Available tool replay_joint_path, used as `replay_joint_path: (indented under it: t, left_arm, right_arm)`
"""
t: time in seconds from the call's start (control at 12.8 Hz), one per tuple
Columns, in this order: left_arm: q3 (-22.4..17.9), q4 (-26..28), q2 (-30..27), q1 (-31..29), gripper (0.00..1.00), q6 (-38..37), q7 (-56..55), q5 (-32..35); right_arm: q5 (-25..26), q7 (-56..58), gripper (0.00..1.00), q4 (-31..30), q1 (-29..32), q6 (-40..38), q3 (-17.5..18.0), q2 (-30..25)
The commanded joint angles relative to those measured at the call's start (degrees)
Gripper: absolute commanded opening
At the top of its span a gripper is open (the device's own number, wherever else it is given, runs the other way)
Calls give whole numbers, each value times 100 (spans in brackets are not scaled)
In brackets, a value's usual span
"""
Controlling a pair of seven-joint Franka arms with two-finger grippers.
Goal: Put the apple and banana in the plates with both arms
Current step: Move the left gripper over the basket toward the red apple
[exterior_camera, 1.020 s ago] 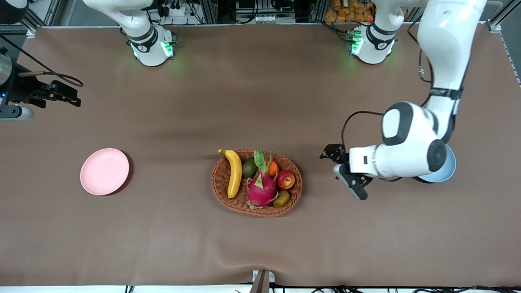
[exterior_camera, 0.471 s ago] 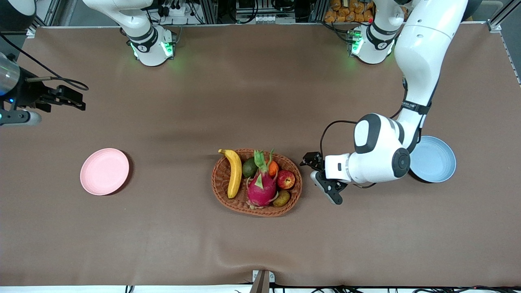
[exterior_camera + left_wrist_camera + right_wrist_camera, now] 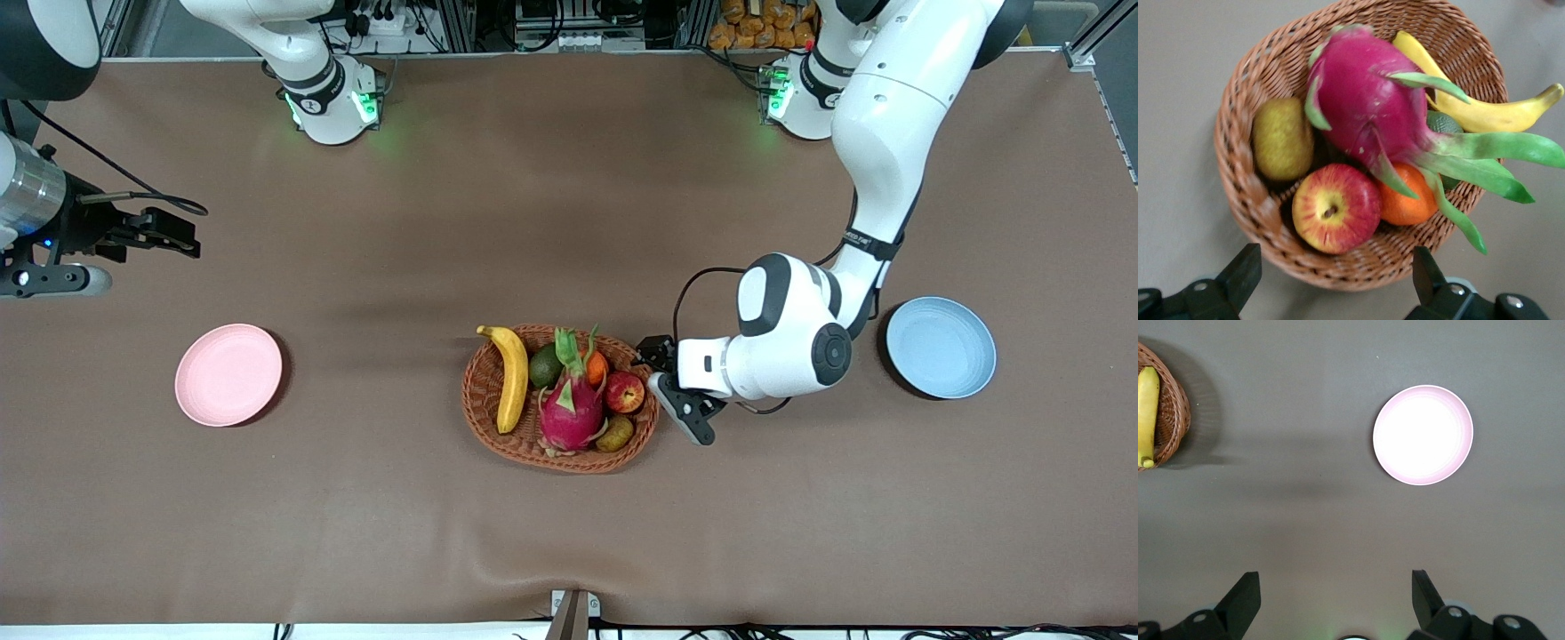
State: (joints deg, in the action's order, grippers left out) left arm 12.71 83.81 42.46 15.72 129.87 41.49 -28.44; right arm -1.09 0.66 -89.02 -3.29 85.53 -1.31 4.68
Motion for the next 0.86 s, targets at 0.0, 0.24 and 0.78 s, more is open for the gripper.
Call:
replay_joint_path:
  t: [0.0,0.24,0.78]
  left_arm:
    - [-5,-172,149,150,100,214,369,-144]
    - [-5,-251,297,159,100,232,597,-135]
    - [-5,-278,509,291,100,522,615,-153]
  right_arm:
    - [-14,-31,100,139,-93,16,-36,95]
    - [-14,-31,100,122,-154,16,-36,103]
    - [-14,-31,100,130,-251,16,-36,104]
